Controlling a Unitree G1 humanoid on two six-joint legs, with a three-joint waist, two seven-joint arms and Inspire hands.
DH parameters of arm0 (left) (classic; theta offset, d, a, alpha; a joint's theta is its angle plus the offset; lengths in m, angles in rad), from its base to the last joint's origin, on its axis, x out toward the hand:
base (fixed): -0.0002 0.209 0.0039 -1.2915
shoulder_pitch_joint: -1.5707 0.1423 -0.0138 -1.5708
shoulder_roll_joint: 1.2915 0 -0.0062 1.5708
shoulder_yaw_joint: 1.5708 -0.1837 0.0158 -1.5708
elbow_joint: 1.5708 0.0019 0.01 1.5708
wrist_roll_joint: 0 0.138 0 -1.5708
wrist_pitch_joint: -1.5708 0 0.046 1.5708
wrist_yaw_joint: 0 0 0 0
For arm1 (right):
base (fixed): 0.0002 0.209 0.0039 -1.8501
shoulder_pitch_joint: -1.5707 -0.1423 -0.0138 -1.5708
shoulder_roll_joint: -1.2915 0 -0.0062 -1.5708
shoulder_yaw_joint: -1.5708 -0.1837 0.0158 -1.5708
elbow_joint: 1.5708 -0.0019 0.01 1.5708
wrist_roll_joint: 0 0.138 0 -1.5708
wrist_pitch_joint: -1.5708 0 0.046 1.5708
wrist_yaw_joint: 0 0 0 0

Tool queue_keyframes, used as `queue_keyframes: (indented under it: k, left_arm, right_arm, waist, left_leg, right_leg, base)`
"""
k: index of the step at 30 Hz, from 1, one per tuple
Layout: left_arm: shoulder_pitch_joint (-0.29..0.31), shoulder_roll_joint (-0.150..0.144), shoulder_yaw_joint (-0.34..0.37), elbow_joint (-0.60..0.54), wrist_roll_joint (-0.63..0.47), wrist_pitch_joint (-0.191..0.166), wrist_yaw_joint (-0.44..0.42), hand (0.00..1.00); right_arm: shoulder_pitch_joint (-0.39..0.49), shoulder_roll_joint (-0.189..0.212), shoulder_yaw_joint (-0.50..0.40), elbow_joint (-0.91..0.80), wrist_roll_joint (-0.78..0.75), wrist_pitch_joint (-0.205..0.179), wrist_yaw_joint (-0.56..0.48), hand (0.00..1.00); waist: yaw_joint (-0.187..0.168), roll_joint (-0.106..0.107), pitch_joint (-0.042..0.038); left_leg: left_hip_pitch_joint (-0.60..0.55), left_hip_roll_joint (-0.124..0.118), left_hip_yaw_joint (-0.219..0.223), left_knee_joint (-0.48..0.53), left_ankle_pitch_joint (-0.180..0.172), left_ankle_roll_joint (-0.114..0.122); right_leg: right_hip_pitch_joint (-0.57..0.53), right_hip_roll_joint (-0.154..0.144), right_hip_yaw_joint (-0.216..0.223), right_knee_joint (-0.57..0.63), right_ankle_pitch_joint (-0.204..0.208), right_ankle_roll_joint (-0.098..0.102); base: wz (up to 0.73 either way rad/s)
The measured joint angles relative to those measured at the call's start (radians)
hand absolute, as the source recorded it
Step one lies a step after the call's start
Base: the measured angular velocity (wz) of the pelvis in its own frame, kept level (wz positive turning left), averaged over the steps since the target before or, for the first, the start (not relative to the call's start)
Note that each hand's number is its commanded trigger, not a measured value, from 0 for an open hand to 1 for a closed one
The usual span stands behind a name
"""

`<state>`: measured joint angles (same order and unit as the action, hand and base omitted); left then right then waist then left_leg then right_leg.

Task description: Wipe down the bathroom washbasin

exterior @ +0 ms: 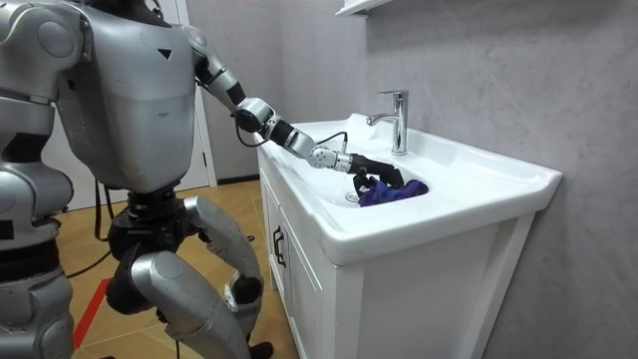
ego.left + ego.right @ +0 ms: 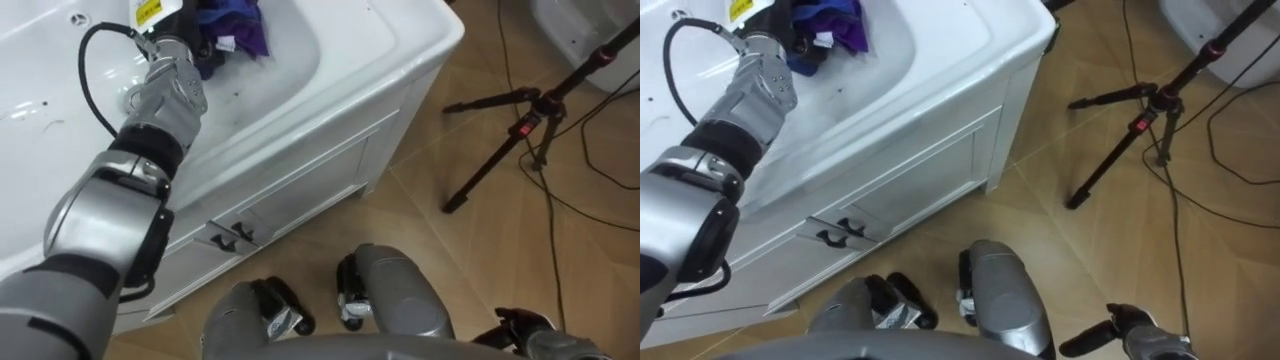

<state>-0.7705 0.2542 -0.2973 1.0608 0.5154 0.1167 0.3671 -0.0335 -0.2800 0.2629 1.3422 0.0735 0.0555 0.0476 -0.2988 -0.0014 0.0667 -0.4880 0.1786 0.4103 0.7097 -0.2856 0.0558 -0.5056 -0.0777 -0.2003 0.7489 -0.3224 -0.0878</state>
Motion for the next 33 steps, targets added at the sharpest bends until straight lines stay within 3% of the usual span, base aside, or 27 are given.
queue_keyframes:
  k: [3, 5, 9, 12, 15, 19, 21, 26, 33]
  left_arm:
    - [0.001, 0.020, -0.001, 0.003, -0.001, -0.021, -0.030, 1.00]
    - [0.001, 0.036, 0.002, 0.028, 0.000, -0.059, -0.034, 1.00]
    - [0.011, 0.040, 0.012, 0.040, 0.023, -0.082, -0.043, 1.00]
    - [0.056, 0.051, 0.047, 0.041, 0.088, -0.115, -0.042, 1.00]
    - [0.111, 0.057, 0.058, 0.040, 0.137, -0.125, -0.023, 1.00]
    - [0.196, 0.060, 0.079, 0.031, 0.270, -0.125, -0.021, 1.00]
    - [0.230, 0.075, 0.079, 0.018, 0.323, -0.126, -0.022, 1.00]
    - [0.352, 0.154, 0.087, -0.019, 0.463, -0.117, -0.022, 1.00]
    - [0.414, 0.241, 0.103, -0.028, 0.593, -0.113, -0.020, 1.00]
  right_arm:
    - [0.006, 0.000, 0.000, 0.000, -0.002, 0.001, -0.001, 0.00]
    - [0.007, 0.000, -0.001, -0.002, -0.010, 0.002, -0.001, 0.00]
    - [0.001, 0.000, -0.006, -0.010, -0.030, 0.008, 0.001, 0.00]
    - [0.001, 0.000, -0.017, -0.013, -0.046, 0.010, 0.005, 0.00]
    - [0.003, 0.000, -0.022, -0.024, -0.049, 0.011, 0.008, 0.00]
    - [0.017, 0.001, -0.055, -0.033, -0.063, 0.010, 0.007, 0.00]
    - [0.016, 0.001, -0.072, -0.035, -0.064, 0.005, 0.007, 0.00]
    - [0.035, -0.011, -0.140, -0.036, -0.077, -0.012, -0.002, 0.00]
    - [0.085, -0.044, -0.210, -0.032, -0.070, -0.020, -0.001, 0.00]
  waist:
    - [0.003, -0.003, 0.0015]
    - [0.008, -0.005, 0.0020]
    - [0.032, -0.018, 0.0029]
    - [0.034, -0.023, 0.0006]
    - [0.037, -0.029, -0.0098]
    - [0.055, -0.011, -0.0380]
    - [0.060, -0.004, -0.0438]
    - [0.074, 0.022, -0.0549]
    - [0.135, 0.059, -0.0495]
  left_leg:
    - [0.004, 0.000, 0.001, 0.000, -0.001, 0.001]
    - [0.008, 0.000, 0.004, -0.001, -0.001, 0.001]
    - [0.022, -0.001, 0.020, -0.013, -0.001, 0.001]
    - [0.047, -0.013, 0.012, -0.024, 0.000, -0.001]
    - [0.071, -0.018, 0.010, -0.031, 0.000, -0.001]
    - [0.099, -0.017, 0.009, -0.045, -0.005, -0.010]
    - [0.110, -0.023, 0.008, -0.054, -0.002, -0.013]
    - [0.138, -0.034, -0.006, -0.092, 0.006, -0.026]
    - [0.151, -0.049, -0.035, -0.113, 0.011, -0.026]
  right_leg:
    - [0.002, 0.005, 0.009, 0.000, -0.002, 0.003]
    - [0.002, 0.006, 0.013, 0.000, 0.000, 0.002]
    - [0.002, 0.007, 0.025, 0.000, 0.001, 0.000]
    - [0.028, 0.008, 0.030, -0.002, 0.001, -0.008]
    - [0.050, 0.010, 0.037, -0.003, -0.007, -0.011]
    - [0.078, 0.015, 0.033, -0.022, -0.013, -0.016]
    - [0.090, 0.011, 0.034, -0.023, -0.014, -0.017]
    - [0.126, 0.012, 0.021, -0.058, -0.015, -0.018]
    - [0.155, 0.013, -0.004, -0.090, -0.021, -0.019]
  base:
    - [-0.07]
    - [-0.11]
    - [-0.13]
    - [-0.04]
    - [-0.08]
    - [-0.01]
    - [0.02]
    - [0.07]
    - [0.10]
